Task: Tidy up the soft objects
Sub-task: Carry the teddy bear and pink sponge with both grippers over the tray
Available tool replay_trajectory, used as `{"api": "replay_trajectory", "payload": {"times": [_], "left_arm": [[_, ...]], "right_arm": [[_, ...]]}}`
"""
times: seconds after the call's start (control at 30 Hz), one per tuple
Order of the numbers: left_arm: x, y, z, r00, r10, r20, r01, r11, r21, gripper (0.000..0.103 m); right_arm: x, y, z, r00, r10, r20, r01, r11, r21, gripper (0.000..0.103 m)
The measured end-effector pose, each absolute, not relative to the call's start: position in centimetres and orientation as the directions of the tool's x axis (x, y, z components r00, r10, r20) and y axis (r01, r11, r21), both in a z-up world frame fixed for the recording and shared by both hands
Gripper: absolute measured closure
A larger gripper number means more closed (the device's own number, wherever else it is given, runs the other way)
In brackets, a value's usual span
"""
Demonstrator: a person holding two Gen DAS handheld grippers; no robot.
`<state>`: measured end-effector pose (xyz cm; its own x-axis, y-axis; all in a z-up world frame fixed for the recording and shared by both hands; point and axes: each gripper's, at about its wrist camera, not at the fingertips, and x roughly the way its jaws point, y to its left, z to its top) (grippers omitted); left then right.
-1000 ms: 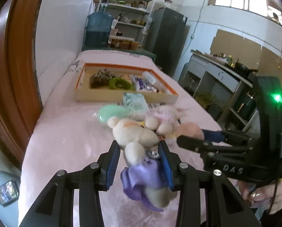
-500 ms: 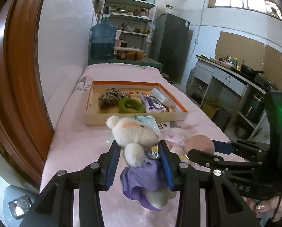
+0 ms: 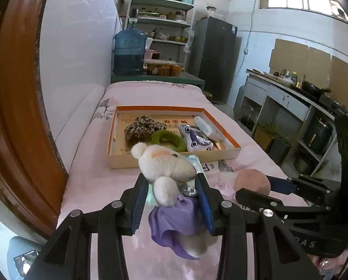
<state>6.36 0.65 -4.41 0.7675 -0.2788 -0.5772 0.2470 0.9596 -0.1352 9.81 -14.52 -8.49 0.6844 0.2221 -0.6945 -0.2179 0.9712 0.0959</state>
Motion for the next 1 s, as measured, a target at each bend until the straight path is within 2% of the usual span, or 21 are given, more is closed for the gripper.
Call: {"api": "replay_trajectory", "payload": {"times": [1.0], "left_arm": [[11.7, 0.3, -4.4, 0.762, -0.274, -0.586, 0.226, 0.962, -0.155, 0.061]], "right_arm": [[14.2, -14.8, -7.9, 0.688, 0.232, -0.687, -0.213, 0.970, 0.115, 0.052]]}}
